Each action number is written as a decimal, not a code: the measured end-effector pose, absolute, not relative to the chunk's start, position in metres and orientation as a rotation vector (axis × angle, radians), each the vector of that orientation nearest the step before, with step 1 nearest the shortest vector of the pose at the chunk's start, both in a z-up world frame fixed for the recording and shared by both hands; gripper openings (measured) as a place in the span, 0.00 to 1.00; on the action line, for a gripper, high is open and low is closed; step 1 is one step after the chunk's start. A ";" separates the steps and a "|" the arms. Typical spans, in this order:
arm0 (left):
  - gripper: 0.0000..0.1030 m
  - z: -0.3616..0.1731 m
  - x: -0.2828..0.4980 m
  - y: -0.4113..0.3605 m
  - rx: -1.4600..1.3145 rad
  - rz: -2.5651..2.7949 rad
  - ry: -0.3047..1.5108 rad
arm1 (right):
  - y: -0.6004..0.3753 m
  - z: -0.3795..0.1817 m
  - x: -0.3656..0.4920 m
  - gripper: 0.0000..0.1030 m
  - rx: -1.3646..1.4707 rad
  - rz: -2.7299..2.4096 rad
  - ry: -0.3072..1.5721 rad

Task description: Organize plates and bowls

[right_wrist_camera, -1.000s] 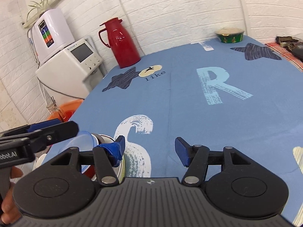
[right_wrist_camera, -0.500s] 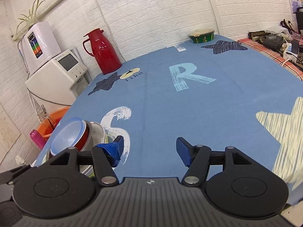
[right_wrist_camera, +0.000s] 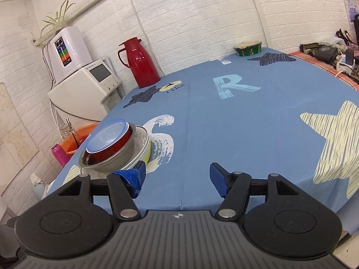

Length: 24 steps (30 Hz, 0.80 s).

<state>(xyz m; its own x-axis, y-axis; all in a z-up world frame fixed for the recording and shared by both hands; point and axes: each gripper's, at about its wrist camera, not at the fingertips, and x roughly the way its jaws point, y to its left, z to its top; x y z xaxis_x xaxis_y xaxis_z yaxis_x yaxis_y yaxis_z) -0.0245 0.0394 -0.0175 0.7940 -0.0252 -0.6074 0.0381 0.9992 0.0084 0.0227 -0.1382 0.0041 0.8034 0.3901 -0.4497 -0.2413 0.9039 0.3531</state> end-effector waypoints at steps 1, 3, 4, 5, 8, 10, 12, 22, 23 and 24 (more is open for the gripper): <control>0.70 -0.018 -0.028 0.040 0.019 -0.024 0.649 | -0.138 0.004 0.020 0.48 0.280 0.339 0.538; 0.70 -0.018 -0.034 0.041 0.022 -0.010 0.636 | -0.136 0.003 0.017 0.48 0.272 0.330 0.541; 0.70 -0.018 -0.038 0.042 0.023 -0.006 0.629 | -0.136 0.002 0.014 0.48 0.271 0.331 0.541; 0.70 -0.017 -0.040 0.042 0.024 -0.001 0.621 | -0.135 0.002 0.012 0.48 0.267 0.335 0.541; 0.70 -0.015 -0.050 0.043 0.024 -0.001 0.601 | -0.131 0.001 0.004 0.48 0.246 0.337 0.541; 0.70 -0.015 -0.056 0.042 0.027 -0.004 0.589 | -0.129 0.001 -0.002 0.48 0.233 0.336 0.539; 0.70 -0.014 -0.063 0.041 0.031 -0.008 0.576 | -0.128 0.000 -0.007 0.48 0.226 0.333 0.541; 0.70 -0.017 -0.084 0.041 0.036 -0.010 0.550 | -0.126 -0.010 -0.018 0.49 0.232 0.350 0.564; 0.70 -0.018 -0.083 0.041 0.036 -0.010 0.554 | -0.124 -0.010 -0.018 0.49 0.230 0.350 0.564; 0.70 -0.018 -0.083 0.041 0.036 -0.012 0.559 | -0.123 -0.011 -0.018 0.49 0.225 0.347 0.565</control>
<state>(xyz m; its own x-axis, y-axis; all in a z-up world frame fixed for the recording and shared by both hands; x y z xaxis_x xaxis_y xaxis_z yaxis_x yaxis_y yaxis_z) -0.0826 0.0411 -0.0180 0.8478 -0.0020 -0.5303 0.0214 0.9993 0.0304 -0.0181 -0.1229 -0.0108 0.7893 0.3802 -0.4822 -0.2582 0.9180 0.3012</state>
